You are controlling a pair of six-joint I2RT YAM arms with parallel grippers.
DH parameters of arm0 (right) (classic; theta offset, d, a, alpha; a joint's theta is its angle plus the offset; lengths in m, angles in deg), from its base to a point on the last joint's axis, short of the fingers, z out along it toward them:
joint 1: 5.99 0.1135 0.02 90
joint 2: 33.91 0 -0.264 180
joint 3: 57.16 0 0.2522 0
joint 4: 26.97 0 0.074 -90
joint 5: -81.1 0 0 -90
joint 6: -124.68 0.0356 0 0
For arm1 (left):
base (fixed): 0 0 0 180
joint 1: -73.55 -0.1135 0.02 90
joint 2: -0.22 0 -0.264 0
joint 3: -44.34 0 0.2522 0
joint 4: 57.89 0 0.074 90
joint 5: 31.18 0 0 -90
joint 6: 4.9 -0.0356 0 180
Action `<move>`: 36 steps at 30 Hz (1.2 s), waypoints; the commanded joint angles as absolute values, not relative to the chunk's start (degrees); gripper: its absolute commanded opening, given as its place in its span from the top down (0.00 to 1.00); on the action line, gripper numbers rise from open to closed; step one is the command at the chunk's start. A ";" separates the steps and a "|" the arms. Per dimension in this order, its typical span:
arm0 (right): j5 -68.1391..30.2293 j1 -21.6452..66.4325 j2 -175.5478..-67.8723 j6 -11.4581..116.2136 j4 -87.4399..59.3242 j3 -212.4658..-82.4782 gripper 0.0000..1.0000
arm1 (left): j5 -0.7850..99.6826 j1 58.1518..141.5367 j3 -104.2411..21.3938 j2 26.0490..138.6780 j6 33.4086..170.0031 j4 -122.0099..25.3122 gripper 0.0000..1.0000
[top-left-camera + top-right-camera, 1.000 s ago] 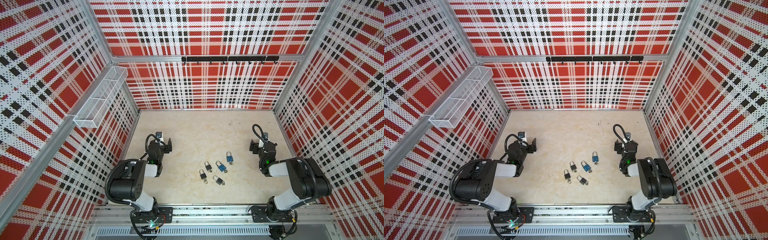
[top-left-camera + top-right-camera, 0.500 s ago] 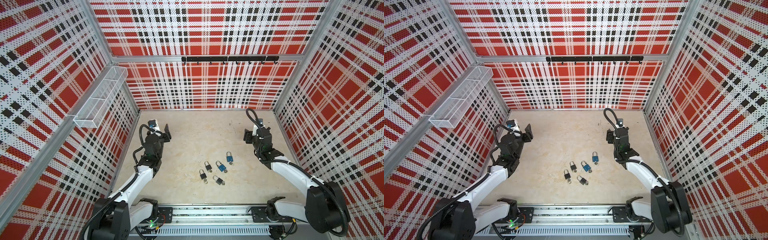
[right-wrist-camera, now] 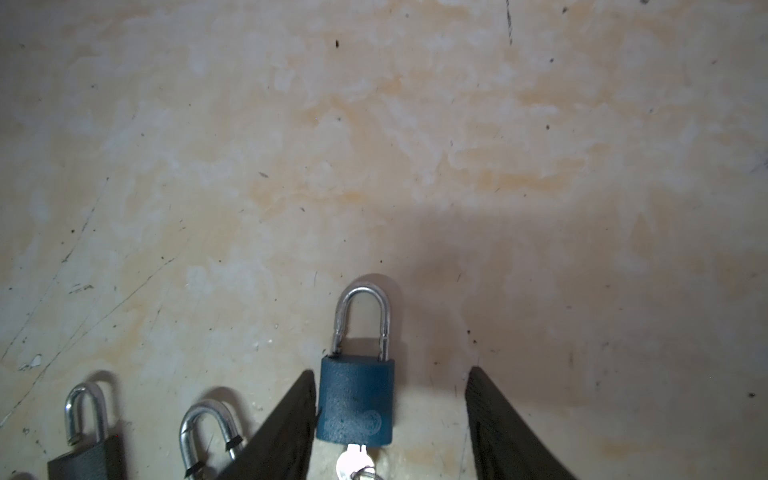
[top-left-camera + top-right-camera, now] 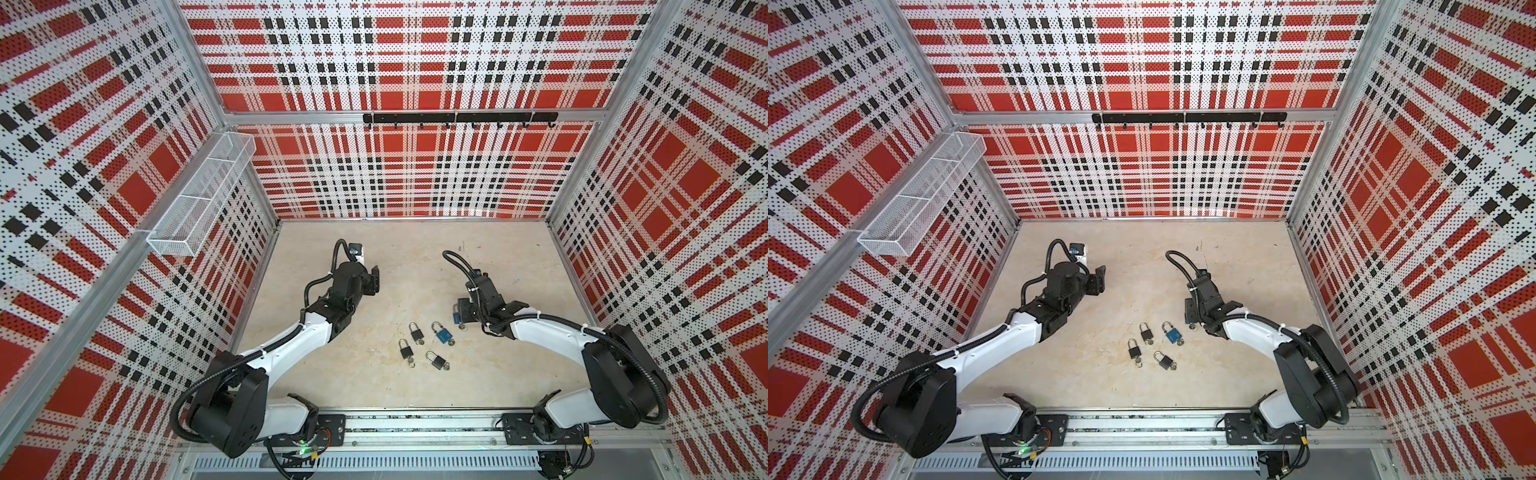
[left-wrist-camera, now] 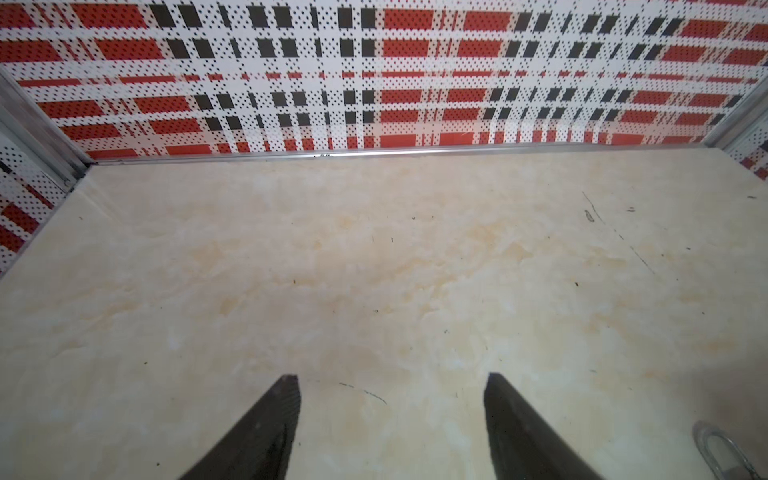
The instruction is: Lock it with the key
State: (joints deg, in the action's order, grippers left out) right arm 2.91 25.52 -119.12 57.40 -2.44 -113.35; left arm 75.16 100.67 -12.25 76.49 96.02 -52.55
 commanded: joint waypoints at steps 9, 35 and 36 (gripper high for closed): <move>0.02 27.17 -124.14 63.15 -3.54 -115.09 0.46 | 76.85 102.08 -13.81 78.00 98.37 -52.39 0.28; 6.81 31.75 -131.50 65.84 4.29 -119.89 0.55 | 78.64 101.96 -12.14 77.02 97.62 -52.65 0.27; 7.31 32.17 -131.79 65.80 4.90 -120.32 0.54 | 78.61 102.01 -12.02 76.88 97.58 -52.64 0.26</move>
